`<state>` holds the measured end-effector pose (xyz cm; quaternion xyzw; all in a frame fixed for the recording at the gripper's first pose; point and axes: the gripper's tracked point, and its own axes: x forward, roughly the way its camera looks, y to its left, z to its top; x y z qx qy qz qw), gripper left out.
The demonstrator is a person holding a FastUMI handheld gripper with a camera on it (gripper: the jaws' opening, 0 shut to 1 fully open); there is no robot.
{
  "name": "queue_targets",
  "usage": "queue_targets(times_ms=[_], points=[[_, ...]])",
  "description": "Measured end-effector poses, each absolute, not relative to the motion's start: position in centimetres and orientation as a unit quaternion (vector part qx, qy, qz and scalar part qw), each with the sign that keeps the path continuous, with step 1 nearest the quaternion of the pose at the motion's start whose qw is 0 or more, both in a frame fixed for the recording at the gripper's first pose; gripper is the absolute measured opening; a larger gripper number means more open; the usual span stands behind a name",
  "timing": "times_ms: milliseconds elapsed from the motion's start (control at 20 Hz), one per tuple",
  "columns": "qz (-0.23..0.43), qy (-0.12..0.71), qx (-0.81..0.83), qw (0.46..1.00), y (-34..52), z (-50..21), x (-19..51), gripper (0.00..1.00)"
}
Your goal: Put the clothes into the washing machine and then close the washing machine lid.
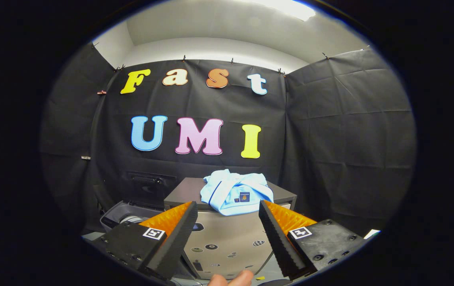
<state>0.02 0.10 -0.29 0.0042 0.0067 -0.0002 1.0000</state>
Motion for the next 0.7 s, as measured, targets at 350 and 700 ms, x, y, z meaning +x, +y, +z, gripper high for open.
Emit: queue_targets(times_ms=[350,700], points=[[-0.007,0.006,0.008,1.0,0.1,0.3,0.8,0.97],[-0.05,0.016,0.039,0.998,-2.0,3.5,3.5,0.98]])
